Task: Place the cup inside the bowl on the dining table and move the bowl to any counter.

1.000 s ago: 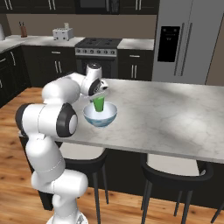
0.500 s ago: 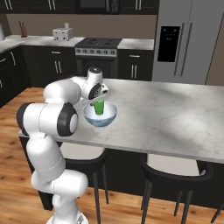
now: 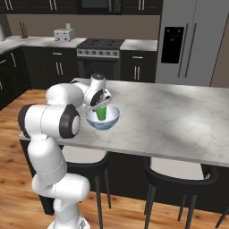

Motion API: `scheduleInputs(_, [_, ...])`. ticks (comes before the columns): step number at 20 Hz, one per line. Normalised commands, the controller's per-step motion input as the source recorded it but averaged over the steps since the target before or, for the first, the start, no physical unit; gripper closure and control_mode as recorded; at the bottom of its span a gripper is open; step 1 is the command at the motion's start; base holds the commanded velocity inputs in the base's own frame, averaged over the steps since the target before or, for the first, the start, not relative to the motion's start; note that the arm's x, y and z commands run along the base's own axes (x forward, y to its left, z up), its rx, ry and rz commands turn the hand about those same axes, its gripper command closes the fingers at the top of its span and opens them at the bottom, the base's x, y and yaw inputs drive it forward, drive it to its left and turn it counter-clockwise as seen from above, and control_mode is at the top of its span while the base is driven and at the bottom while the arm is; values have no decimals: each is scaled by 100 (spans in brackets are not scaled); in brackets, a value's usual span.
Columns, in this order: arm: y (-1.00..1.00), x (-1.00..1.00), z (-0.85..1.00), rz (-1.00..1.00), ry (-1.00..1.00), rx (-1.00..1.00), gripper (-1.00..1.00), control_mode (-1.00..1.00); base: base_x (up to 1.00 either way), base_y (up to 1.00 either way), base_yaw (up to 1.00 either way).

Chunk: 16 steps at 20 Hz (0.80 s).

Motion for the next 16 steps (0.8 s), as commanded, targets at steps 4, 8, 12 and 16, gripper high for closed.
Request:
scheduleInputs(4, [0, 0, -20, 4, 0, 0, 100, -100, 0, 0, 0])
scheduleInputs(8, [0, 0, -21, 3, 0, 0, 100, -100, 0, 0, 0])
scheduleInputs(12, [0, 0, -9, 3, 0, 0, 100, -100, 0, 0, 0])
scheduleInputs(16, [0, 0, -7, 3, 0, 0, 100, -100, 0, 0, 0])
